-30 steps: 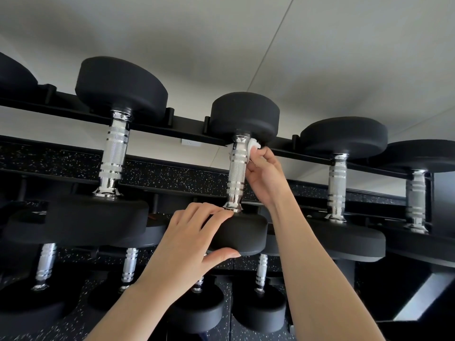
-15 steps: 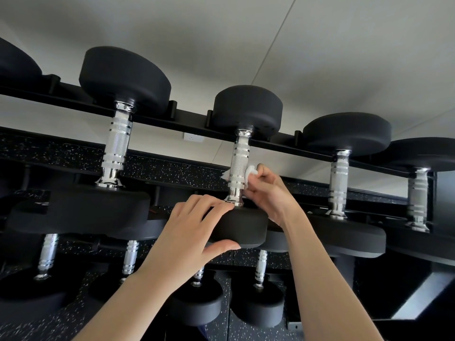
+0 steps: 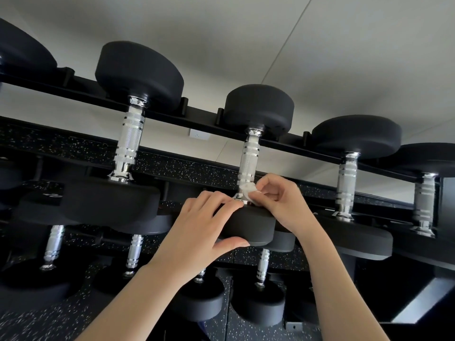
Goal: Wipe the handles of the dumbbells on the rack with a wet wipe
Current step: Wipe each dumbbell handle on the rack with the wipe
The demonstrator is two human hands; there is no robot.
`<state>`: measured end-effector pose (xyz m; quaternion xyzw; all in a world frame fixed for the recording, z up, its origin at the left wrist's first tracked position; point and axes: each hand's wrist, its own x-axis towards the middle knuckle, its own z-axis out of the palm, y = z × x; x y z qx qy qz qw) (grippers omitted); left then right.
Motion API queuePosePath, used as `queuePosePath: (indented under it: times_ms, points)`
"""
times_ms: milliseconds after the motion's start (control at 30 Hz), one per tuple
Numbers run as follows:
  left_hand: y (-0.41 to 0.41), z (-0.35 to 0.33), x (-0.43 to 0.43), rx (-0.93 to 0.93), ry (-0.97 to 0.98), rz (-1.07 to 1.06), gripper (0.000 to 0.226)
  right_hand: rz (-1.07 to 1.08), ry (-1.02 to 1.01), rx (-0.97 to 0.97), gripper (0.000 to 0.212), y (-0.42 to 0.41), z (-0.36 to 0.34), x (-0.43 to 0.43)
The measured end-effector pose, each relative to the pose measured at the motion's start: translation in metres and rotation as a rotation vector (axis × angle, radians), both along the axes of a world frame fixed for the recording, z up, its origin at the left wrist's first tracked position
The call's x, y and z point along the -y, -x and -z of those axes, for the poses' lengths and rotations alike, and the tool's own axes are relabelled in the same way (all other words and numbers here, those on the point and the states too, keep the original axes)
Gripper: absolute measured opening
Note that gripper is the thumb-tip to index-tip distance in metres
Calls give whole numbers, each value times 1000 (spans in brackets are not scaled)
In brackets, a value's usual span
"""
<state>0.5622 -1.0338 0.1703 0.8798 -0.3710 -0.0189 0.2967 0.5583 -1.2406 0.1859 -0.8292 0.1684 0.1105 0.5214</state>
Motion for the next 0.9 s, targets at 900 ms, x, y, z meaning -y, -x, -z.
queuePosePath:
  times_ms: [900]
  points:
    - [-5, 14, -8, -58, 188, 37, 58, -649, 902, -111, 25, -43, -35, -42]
